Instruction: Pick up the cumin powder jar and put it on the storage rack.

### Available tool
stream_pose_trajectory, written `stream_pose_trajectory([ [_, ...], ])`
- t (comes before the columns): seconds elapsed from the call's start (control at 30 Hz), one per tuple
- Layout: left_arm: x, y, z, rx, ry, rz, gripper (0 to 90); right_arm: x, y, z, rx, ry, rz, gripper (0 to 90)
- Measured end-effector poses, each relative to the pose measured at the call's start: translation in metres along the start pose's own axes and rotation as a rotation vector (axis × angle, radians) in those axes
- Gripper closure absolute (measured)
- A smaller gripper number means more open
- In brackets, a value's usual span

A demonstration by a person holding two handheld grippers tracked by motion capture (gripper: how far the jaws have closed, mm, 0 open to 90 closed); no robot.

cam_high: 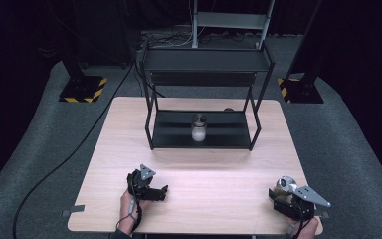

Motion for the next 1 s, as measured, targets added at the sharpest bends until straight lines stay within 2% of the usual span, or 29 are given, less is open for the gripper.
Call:
stream_pose_trajectory([
  [0.33, 0.0, 0.0, 0.0, 0.004, -0.005, -0.001, 0.2, 0.0, 0.001, -0.007, -0.039, -0.037, 0.004, 30.6],
  [0.73, 0.0, 0.0, 0.0, 0.005, -0.005, -0.001, 0.2, 0.003, 0.015, -0.011, -0.047, 0.0, -0.004, 30.6],
  [1.0, 0.0, 0.0, 0.0, 0.002, -0.003, 0.0, 0.3, 0.012, 0.029, -0.013, -0.057, 0.03, -0.012, 30.5],
])
Point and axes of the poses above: each handheld gripper's, and its own axes: x roughly forward along the jaws, y roughly out of its top, z roughly to its right, the point moved 9 cm from there along x, roughly forward along the jaws, and after that the axes turned 5 degrees about -x, right-handed, at the moved point
